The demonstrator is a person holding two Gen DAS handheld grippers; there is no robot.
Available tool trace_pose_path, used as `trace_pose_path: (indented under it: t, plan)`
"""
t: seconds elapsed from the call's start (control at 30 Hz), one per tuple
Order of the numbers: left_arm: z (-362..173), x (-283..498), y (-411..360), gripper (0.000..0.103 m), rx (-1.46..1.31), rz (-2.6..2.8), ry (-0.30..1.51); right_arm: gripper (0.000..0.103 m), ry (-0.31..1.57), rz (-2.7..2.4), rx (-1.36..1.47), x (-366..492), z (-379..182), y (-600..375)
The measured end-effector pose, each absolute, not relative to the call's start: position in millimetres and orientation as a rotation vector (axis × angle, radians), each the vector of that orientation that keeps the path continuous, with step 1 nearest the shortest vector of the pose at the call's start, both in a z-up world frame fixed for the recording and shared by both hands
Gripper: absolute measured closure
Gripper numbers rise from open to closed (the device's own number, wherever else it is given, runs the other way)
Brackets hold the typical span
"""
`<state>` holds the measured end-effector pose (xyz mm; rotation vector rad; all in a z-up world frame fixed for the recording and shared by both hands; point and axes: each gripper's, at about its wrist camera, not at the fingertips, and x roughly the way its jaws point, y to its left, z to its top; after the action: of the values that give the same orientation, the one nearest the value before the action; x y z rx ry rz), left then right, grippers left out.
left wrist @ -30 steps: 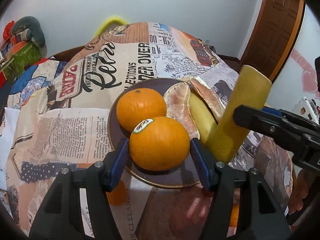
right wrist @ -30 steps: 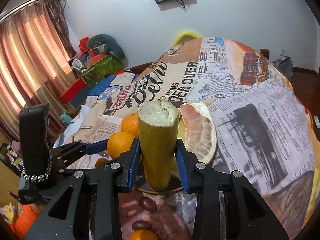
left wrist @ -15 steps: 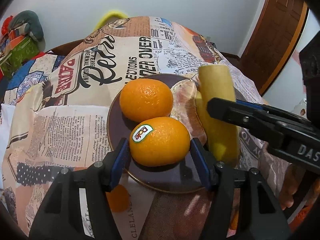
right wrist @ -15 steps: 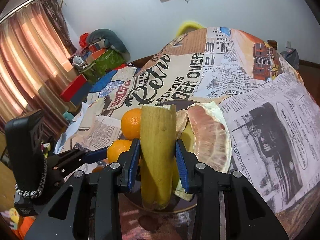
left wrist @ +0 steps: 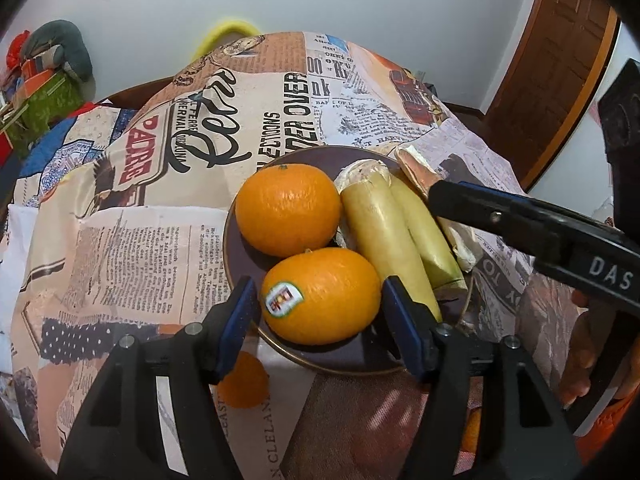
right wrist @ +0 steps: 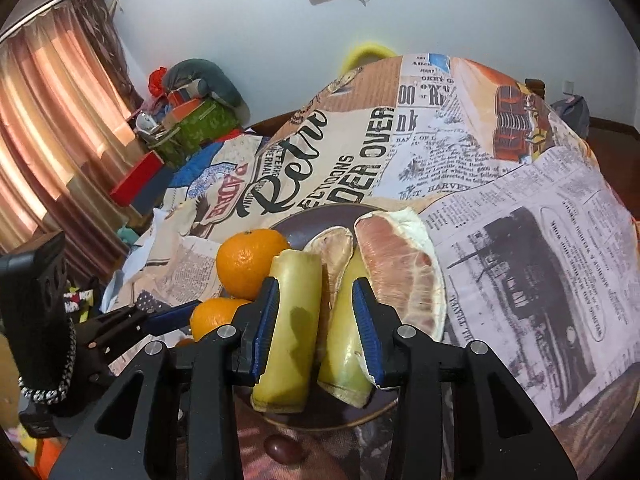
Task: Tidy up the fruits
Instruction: 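Lower the gourd onto the plate with the right tool while the left tool sets the orange there, then open both tools, withdraw, and grasp a small mandarin with the right tool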
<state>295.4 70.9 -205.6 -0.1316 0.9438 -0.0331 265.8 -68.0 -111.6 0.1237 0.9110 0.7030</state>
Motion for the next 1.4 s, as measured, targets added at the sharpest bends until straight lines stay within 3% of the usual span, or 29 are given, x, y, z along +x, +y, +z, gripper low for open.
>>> trace_pose_path:
  t: [0.37,0.67,0.93,1.1,1.4]
  plan:
    - [-179,270,67,0.038,-0.117,-0.022,0.894,0.066,0.842,0.669,0.020,234,-91,-75]
    - [-154,236,72,0.038,-0.116,0.004,0.844,0.058,0.799,0.654,-0.012,199,-77,-85]
    - [-145,200,73,0.035,-0.108,0.017,0.827,0.040,0.788,0.617,-0.039,169,-77,-90]
    - [-147,179,72,0.031,-0.108,0.020,0.830,0.034,0.802,0.600,-0.042,153,-82,-95]
    - [-168,158,76,0.030,-0.120,0.031,0.878,0.034,0.882,0.590,-0.062,134,-118,-95]
